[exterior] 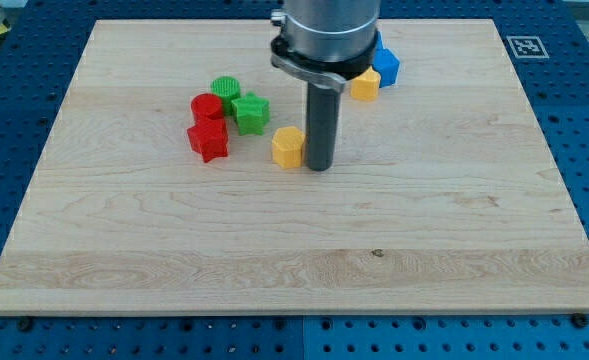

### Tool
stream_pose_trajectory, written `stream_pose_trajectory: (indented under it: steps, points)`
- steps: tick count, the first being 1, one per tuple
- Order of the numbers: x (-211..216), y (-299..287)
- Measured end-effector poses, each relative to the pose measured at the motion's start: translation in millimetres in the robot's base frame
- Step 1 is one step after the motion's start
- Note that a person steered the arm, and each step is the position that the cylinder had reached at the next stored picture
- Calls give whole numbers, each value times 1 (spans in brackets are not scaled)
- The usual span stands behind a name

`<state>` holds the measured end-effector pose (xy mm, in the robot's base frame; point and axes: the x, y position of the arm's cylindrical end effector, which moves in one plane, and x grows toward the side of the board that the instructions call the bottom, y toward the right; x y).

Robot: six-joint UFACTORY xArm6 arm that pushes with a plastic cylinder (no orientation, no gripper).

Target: Nudge the yellow hexagon a bit up

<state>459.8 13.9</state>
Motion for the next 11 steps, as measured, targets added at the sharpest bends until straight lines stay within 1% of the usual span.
stream_pose_trajectory:
  steps: [1, 2, 4, 5, 8, 9, 10, 11]
  points:
    - [0, -29]
    - [0, -33]
    - [6, 2]
    - [5, 3]
    - [-3, -32]
    - [-3, -33]
    - [-9, 9]
    - [-28, 49]
